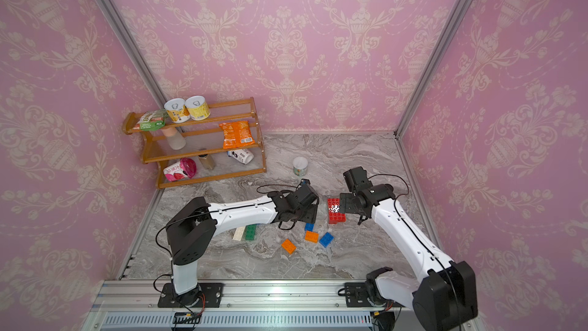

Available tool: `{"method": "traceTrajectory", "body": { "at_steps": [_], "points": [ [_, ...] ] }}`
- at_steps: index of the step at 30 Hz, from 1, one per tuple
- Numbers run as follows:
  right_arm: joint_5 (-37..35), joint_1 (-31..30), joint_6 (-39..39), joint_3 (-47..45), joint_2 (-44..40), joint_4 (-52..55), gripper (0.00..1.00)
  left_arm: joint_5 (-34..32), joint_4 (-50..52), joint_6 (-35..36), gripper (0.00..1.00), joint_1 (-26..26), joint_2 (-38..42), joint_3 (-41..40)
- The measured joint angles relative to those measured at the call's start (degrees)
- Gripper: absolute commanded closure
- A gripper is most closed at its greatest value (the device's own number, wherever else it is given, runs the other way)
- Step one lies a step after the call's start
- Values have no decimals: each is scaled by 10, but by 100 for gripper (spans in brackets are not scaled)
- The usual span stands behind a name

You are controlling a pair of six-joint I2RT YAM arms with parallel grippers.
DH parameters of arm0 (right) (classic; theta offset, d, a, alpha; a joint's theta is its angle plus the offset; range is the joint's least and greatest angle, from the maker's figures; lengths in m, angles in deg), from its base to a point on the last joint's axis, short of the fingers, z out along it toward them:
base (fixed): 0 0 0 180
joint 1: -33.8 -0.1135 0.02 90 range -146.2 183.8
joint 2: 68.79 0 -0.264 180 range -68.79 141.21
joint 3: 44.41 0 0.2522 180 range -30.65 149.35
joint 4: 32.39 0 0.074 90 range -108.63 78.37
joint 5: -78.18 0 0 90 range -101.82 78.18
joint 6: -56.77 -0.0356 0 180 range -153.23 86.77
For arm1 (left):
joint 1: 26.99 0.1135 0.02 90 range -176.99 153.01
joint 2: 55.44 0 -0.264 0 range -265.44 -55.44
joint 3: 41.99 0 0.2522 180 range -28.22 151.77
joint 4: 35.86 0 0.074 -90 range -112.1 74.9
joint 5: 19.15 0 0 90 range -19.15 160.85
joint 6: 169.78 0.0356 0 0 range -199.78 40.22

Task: Assemble a rectangle with lego
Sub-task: Move the lego brick at the center of the board.

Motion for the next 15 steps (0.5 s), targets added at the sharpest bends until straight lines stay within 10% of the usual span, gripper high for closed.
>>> {"method": "traceTrajectory", "body": {
  "at_steps": [15],
  "points": [
    [-5, 0, 0, -20, -54, -33, 0, 0, 72, 0, 46, -17, -70, 58]
  ]
}}
